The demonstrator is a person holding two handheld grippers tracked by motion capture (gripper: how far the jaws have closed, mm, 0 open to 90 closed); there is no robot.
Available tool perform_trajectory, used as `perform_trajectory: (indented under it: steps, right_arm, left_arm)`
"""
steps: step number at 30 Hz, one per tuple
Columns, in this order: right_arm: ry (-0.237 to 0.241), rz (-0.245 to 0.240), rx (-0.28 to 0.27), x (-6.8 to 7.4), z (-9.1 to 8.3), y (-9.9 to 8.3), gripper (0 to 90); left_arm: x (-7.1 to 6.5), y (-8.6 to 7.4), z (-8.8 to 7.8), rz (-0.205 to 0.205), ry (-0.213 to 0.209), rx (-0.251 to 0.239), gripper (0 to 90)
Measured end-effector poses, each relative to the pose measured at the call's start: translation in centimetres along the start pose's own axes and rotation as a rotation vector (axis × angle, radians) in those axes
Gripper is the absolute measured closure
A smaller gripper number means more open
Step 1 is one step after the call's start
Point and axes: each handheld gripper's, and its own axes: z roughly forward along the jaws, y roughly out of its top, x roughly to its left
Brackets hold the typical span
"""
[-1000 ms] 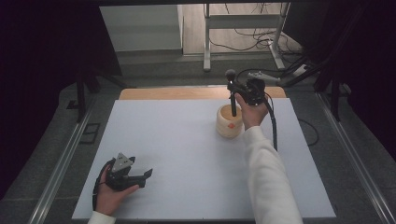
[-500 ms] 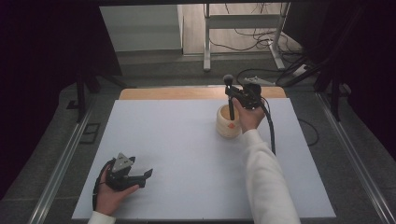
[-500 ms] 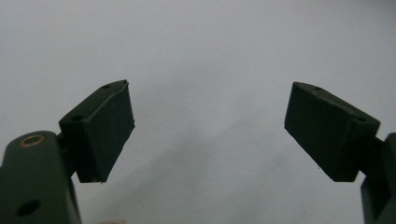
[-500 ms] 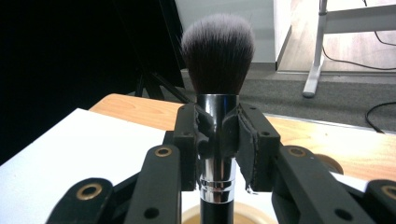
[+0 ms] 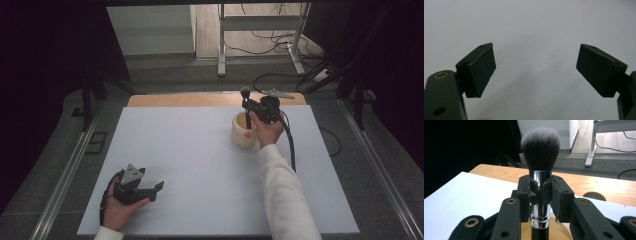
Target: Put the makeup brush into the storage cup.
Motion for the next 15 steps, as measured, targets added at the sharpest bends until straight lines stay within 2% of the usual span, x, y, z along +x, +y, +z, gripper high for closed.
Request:
perform_trajectory:
  steps: [6,8,10,12,15]
  right_arm:
    - [0.008,-0.012,0.009,-0.1,-0.23,-0.47,67.9]
    - [0.021,-0.011,0.01,-0.13,-0.28,-0.6,55.1]
    - [0.006,-0.013,0.018,0.04,-0.34,-0.66,37.7]
    - [-0.022,-0.029,0.03,0.31,-0.47,-0.63,29.9]
    - [-0.016,-0.039,0.046,0.49,-0.69,-0.5,23.0]
  left_arm:
    - [-0.04,0.01,0.01,0.002,0.0,-0.001,16.1]
    - [-0.03,0.01,0.02,0.002,0.0,0.0,16.1]
    - [-0.03,0.01,0.04,0.001,-0.001,0.0,16.1]
    - [-0.05,0.02,0.03,0.003,-0.001,0.001,16.1]
    - [-0.09,0.04,0.01,0.006,0.0,0.004,16.1]
